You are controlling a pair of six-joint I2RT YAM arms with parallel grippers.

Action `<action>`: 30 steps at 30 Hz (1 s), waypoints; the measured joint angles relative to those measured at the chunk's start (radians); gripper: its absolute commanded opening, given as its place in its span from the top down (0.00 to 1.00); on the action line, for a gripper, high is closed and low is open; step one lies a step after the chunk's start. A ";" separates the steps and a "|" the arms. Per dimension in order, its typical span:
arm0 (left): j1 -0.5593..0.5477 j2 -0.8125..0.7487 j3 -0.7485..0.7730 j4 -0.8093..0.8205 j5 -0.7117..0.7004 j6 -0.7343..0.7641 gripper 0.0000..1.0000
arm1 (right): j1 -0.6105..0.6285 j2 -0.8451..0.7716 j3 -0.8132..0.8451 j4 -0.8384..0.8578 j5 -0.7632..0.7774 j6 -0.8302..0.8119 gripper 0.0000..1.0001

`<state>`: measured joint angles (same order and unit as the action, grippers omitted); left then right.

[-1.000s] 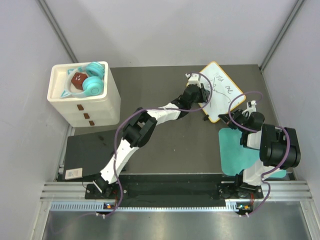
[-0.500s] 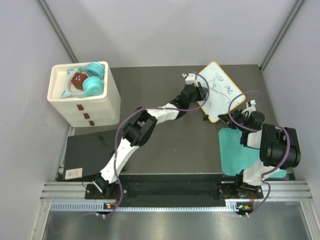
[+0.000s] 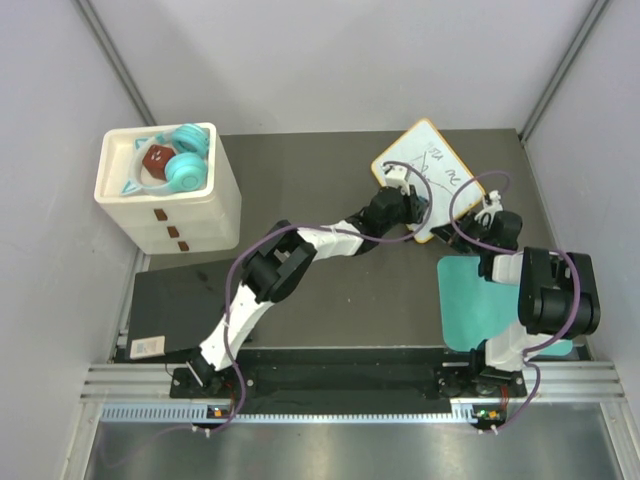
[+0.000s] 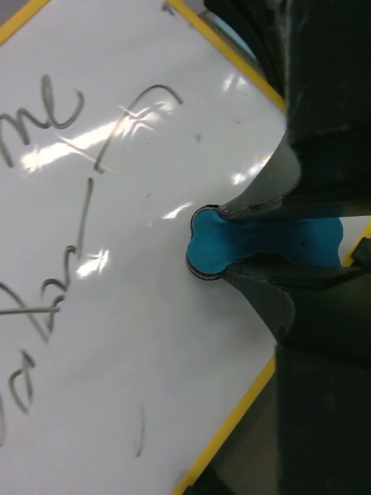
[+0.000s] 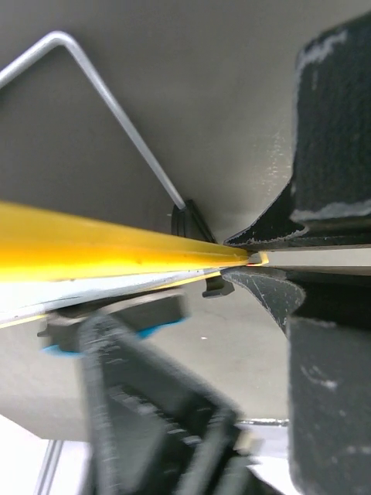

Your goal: Erase the whiteboard

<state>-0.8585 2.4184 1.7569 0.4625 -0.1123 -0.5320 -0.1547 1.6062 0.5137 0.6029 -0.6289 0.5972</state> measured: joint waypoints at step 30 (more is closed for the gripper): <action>0.099 -0.108 0.023 -0.021 -0.175 0.112 1.00 | 0.059 -0.112 0.010 -0.164 0.066 -0.097 1.00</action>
<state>-0.7593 2.3108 1.7794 0.4419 -0.2878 -0.4202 -0.0959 1.4944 0.5236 0.4389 -0.5629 0.5007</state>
